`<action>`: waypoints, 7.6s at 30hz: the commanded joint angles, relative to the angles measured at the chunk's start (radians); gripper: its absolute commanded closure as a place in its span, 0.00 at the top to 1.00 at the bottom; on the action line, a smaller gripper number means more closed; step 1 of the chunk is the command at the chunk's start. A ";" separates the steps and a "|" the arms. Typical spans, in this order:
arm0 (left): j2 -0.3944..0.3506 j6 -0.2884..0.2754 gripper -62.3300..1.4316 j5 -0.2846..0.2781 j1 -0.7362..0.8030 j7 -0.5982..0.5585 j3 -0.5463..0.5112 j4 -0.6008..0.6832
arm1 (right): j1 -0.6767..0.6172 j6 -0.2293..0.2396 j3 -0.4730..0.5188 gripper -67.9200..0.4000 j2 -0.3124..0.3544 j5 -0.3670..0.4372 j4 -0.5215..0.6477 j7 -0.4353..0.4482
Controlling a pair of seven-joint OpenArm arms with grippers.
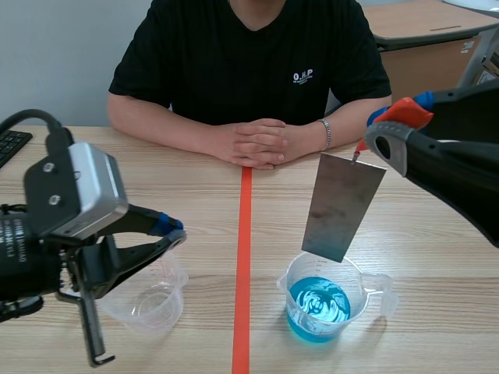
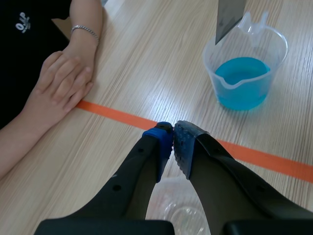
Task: Do the redox reaction experiment.
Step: 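Raise the plate and point at it, then lower the plate into the blue solution, then hold the plate still in the solution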
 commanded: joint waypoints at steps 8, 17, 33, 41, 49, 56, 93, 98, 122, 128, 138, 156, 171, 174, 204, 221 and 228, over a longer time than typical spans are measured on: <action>0.171 0.008 0.11 0.049 -0.129 0.122 0.116 -0.001 | 0.006 0.006 0.006 0.03 0.007 0.019 0.014 0.014; 0.301 0.004 0.11 0.127 -0.171 0.144 0.161 -0.096 | 0.006 0.006 0.006 0.03 0.007 0.022 0.014 0.014; 0.373 -0.030 0.11 0.156 -0.173 0.144 0.167 -0.133 | 0.006 0.006 0.006 0.03 0.007 0.026 0.014 0.014; 0.382 -0.033 0.11 0.156 -0.173 0.146 0.187 -0.133 | 0.006 0.006 0.006 0.03 0.007 0.026 0.014 0.014; 0.382 -0.033 0.11 0.156 -0.173 0.135 0.191 -0.133 | 0.006 0.006 0.006 0.03 0.007 0.029 0.014 0.015; 0.381 -0.032 0.11 0.155 -0.173 0.134 0.191 -0.133 | 0.006 0.006 0.006 0.03 0.007 0.034 0.014 0.015; 0.088 0.098 0.11 0.117 0.165 0.035 -0.170 -0.022 | 0.006 0.006 0.006 0.03 0.007 0.033 0.014 0.014; 0.074 0.153 0.11 0.097 0.428 -0.022 -0.407 0.046 | 0.006 0.006 0.006 0.03 0.007 0.033 0.014 0.010; 0.551 0.201 0.11 0.047 1.038 -0.070 -0.752 0.105 | -0.058 0.006 0.011 0.03 0.007 0.021 0.014 0.008; 0.591 0.200 0.11 0.046 1.067 -0.070 -0.752 0.104 | -0.058 0.006 0.011 0.03 0.007 0.010 0.014 0.008; 0.598 0.196 0.11 0.045 1.070 -0.063 -0.752 0.103 | -0.058 0.006 0.010 0.03 0.007 -0.014 -0.018 0.020; 0.597 0.196 0.11 0.046 1.070 -0.052 -0.752 0.092 | 0.046 0.006 -0.098 0.03 0.006 -0.113 -0.182 0.125; 0.597 0.196 0.11 0.046 1.065 -0.048 -0.752 0.092 | 0.231 0.006 -0.299 0.03 -0.001 -0.205 -0.440 0.159; 0.597 0.196 0.11 0.046 1.065 -0.047 -0.752 0.092 | 0.242 0.006 -0.310 0.03 -0.001 -0.210 -0.456 0.159; 0.597 0.196 0.11 0.046 1.065 -0.048 -0.752 0.092 | 0.242 0.006 -0.310 0.03 -0.001 -0.216 -0.459 0.158; 0.597 0.196 0.11 0.046 1.065 -0.047 -0.752 0.092 | 0.241 0.006 -0.308 0.03 0.002 -0.215 -0.458 0.166; 0.597 0.196 0.11 0.046 1.065 -0.048 -0.752 0.092 | 0.223 0.006 -0.263 0.03 0.005 -0.214 -0.423 0.170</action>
